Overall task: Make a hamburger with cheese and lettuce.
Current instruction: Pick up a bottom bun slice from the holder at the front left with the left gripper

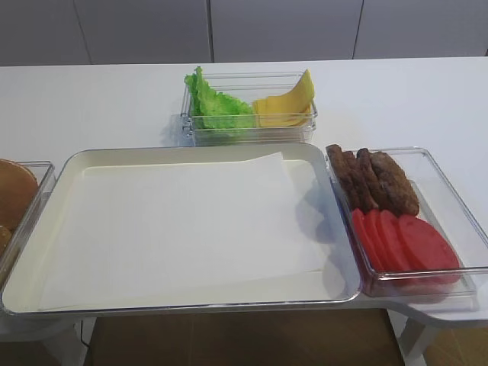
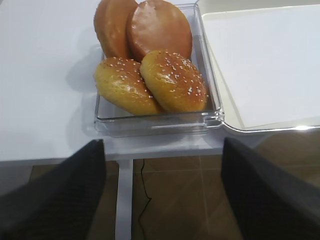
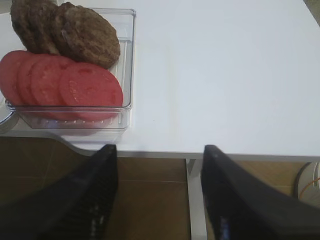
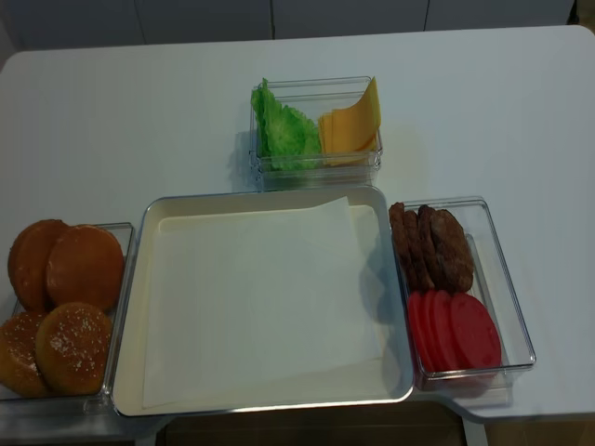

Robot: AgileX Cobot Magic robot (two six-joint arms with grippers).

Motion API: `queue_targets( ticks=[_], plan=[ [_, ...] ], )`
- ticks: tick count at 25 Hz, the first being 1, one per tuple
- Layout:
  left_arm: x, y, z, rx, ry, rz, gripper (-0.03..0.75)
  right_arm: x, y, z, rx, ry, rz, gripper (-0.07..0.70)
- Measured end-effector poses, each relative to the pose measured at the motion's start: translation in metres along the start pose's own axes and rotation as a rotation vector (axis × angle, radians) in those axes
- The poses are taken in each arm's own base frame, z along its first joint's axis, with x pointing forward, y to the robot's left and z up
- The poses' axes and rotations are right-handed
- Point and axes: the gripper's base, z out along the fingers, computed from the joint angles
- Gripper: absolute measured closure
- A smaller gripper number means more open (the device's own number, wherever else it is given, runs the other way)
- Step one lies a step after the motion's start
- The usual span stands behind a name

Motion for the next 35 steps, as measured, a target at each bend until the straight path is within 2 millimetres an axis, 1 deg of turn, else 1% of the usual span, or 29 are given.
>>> queue_targets(
  ticks=[13,18,20,24,28,29,30,31,35],
  plan=[
    [0.000,0.000,0.000,0.000,-0.002,0.002,0.179,0.000,0.000,0.000,0.000,0.000,0.000,0.307],
    [-0.005,0.001,-0.004,-0.005,-0.029,-0.015,0.179,0.000,0.000,0.000,0.000,0.000,0.000,0.318],
    [-0.014,0.002,-0.006,-0.017,-0.020,-0.016,0.179,0.000,0.000,0.000,0.000,0.000,0.000,0.325],
    [-0.039,0.005,-0.002,-0.064,0.036,-0.024,0.179,0.000,0.000,0.000,0.000,0.000,0.000,0.344],
    [-0.070,0.007,0.011,-0.108,0.097,-0.040,0.179,0.000,0.000,0.000,0.000,0.000,0.002,0.370],
    [-0.088,0.007,0.017,-0.116,0.113,-0.052,0.179,0.000,0.000,0.000,0.000,0.000,0.002,0.385],
    [-0.088,0.007,0.017,-0.116,0.113,-0.052,0.179,0.000,0.000,0.000,0.000,0.000,0.002,0.385],
    [-0.097,0.007,0.022,-0.118,0.124,-0.058,0.179,0.000,0.000,0.000,0.000,0.000,0.002,0.398],
    [-0.129,0.006,0.042,-0.130,0.165,-0.077,0.179,0.000,0.000,0.000,0.000,0.000,0.002,0.409]
  ],
)
